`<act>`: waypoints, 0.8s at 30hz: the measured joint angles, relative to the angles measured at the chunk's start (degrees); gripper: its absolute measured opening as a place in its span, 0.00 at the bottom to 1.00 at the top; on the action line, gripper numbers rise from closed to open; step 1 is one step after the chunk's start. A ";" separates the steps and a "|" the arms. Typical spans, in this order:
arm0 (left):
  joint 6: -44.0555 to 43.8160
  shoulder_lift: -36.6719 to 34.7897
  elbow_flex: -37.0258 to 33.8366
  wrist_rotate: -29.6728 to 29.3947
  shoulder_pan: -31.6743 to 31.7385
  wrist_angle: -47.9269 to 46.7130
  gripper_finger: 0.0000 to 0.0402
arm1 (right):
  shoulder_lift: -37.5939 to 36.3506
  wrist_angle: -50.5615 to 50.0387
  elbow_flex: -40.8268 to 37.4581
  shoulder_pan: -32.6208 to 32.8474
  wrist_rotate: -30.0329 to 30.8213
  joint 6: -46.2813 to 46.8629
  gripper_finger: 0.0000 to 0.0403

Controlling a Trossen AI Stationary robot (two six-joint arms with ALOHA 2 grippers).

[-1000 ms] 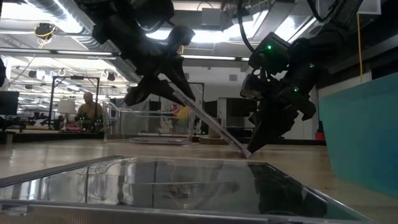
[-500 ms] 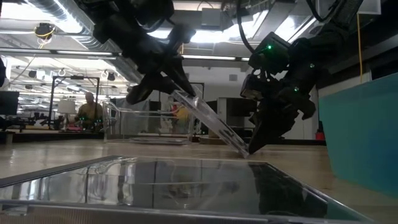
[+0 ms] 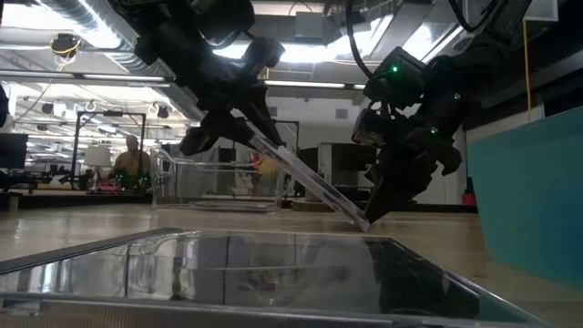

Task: Pick & place jewel cases by type
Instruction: Put the left black cd case into the transparent bin

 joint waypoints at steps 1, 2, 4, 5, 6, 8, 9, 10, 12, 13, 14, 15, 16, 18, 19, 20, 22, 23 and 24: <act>0.01 0.00 0.01 -0.04 0.01 0.15 0.19 | 0.00 0.08 0.00 0.01 0.09 -0.01 0.01; 0.12 0.02 0.01 -0.08 0.02 0.27 0.21 | 0.00 0.20 0.00 0.00 0.12 -0.03 0.01; 0.17 0.09 0.00 -0.22 0.02 0.34 0.25 | 0.00 0.70 0.00 0.01 0.22 -0.11 0.01; 0.26 0.09 0.00 -0.24 0.02 0.41 0.27 | 0.00 0.71 0.00 0.01 0.22 -0.15 0.01; 0.45 0.09 0.01 -0.30 0.02 0.59 0.29 | 0.00 0.71 0.00 0.01 0.22 -0.15 0.01; 0.44 0.22 0.00 -0.46 0.04 0.64 0.34 | 0.00 0.77 0.00 0.01 0.22 -0.15 0.01; 0.25 0.50 0.01 -0.46 0.12 0.71 0.36 | 0.00 0.76 0.00 0.01 0.22 -0.17 0.01; -0.11 0.74 0.00 -0.41 0.22 0.58 0.38 | 0.00 0.76 0.00 0.01 0.20 -0.16 0.01; -0.50 1.47 -0.01 -0.44 0.32 1.17 0.40 | 0.00 0.76 0.00 0.01 0.20 -0.16 0.01; -0.89 2.02 -0.01 -0.44 0.34 2.07 0.41 | 0.00 0.73 0.00 0.01 0.19 -0.15 0.01; -1.30 2.69 -0.01 -0.39 0.44 2.91 0.41 | 0.00 0.73 0.00 0.01 0.18 -0.17 0.01; -1.69 3.44 -0.01 -0.07 0.44 4.04 0.41 | 0.00 0.75 0.00 0.01 0.18 -0.17 0.01; -1.94 4.12 -0.01 0.45 0.44 5.46 0.40 | 0.00 0.73 0.00 0.01 0.18 -0.15 0.01; -2.94 4.98 -0.01 1.24 0.44 7.26 0.38 | 0.00 0.72 0.00 0.01 0.15 -0.07 0.01; -3.44 5.32 -0.01 1.25 0.44 7.59 0.36 | 0.00 0.71 0.00 0.01 0.15 -0.04 0.01; -3.71 5.54 -0.01 1.30 0.43 7.72 0.34 | 0.00 0.71 0.00 0.01 0.13 -0.03 0.01; -3.71 5.57 -0.01 1.31 0.44 7.54 0.28 | 0.00 0.70 0.00 0.01 0.13 0.07 0.01; -3.70 5.55 -0.01 1.29 0.44 7.75 0.26 | 0.00 0.62 0.00 0.01 0.11 0.09 0.01; -3.72 5.53 -0.01 1.29 0.51 7.70 0.23 | 0.00 0.52 0.00 0.01 0.11 0.09 0.01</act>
